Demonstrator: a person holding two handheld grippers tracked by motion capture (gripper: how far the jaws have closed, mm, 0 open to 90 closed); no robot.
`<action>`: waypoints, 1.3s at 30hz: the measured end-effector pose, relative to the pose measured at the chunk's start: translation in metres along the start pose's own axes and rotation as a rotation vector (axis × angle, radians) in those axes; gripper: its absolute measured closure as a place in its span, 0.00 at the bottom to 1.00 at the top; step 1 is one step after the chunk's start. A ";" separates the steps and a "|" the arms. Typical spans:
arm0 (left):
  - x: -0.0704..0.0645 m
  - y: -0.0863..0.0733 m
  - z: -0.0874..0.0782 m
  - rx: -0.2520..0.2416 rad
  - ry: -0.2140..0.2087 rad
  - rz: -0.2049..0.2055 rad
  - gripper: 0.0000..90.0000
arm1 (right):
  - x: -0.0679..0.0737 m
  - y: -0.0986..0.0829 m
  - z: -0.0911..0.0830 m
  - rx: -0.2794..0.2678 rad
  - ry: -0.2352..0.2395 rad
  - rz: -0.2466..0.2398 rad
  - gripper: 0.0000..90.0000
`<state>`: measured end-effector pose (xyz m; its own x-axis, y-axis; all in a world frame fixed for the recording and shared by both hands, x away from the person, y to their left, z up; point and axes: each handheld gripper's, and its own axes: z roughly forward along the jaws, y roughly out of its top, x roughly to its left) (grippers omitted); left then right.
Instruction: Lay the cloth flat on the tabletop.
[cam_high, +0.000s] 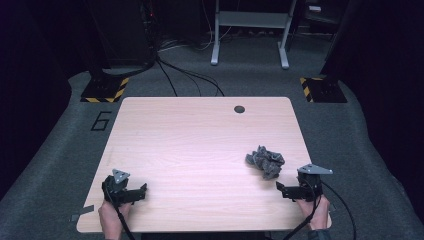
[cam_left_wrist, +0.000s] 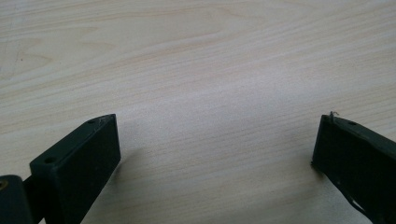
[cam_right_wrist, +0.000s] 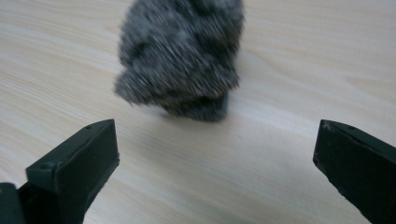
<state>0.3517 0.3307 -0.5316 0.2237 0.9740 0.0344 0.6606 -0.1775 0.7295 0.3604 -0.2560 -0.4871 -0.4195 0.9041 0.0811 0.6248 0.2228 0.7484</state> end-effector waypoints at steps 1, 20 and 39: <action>0.000 0.000 0.000 0.000 0.003 0.002 0.01 | 0.003 0.004 -0.001 -0.005 0.002 0.005 0.00; 0.000 0.000 -0.001 0.005 0.001 0.010 0.02 | 0.018 0.044 0.038 0.041 -0.004 -0.056 0.24; 0.001 0.000 0.001 -0.004 -0.005 -0.005 0.02 | 0.029 0.053 0.035 -0.039 0.052 -0.053 0.78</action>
<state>0.3523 0.3317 -0.5320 0.2243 0.9741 0.0277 0.6590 -0.1726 0.7321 0.4040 -0.2051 -0.4683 -0.4853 0.8712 0.0743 0.5751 0.2541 0.7776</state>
